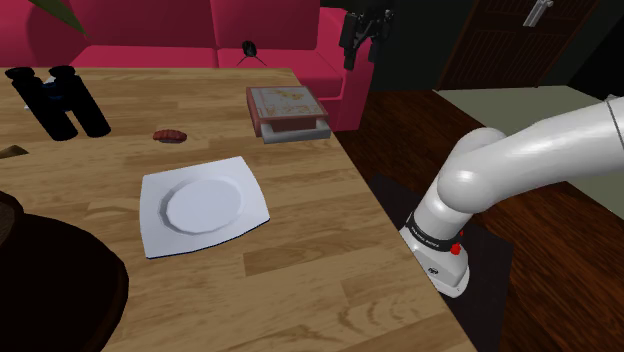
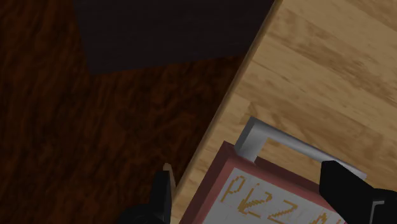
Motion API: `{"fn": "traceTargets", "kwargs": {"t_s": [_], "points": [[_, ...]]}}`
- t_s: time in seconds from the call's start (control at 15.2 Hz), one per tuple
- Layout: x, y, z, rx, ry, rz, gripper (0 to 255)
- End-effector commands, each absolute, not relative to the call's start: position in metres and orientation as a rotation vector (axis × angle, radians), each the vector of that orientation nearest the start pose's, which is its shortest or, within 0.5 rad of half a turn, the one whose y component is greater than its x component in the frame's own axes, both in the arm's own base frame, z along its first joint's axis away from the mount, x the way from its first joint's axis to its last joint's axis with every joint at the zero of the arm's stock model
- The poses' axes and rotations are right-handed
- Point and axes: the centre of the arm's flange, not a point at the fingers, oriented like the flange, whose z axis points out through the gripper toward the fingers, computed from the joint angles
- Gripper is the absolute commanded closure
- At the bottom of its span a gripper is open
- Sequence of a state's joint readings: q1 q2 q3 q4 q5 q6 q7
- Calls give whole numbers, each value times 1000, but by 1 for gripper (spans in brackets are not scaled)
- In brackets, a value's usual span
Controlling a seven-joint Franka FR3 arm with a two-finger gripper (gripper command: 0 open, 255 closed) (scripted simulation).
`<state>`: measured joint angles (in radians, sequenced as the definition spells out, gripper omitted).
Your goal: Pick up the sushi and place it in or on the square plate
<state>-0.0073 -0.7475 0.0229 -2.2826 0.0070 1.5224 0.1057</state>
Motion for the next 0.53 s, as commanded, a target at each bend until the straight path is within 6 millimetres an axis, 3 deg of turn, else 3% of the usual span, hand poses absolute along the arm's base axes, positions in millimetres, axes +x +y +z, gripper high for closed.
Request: {"fn": "traceTargets", "kwargs": {"t_s": [0.0,0.46], "points": [[313,8,609,-3147,151,20,0],[391,54,583,-3143,-89,42,0]]}}
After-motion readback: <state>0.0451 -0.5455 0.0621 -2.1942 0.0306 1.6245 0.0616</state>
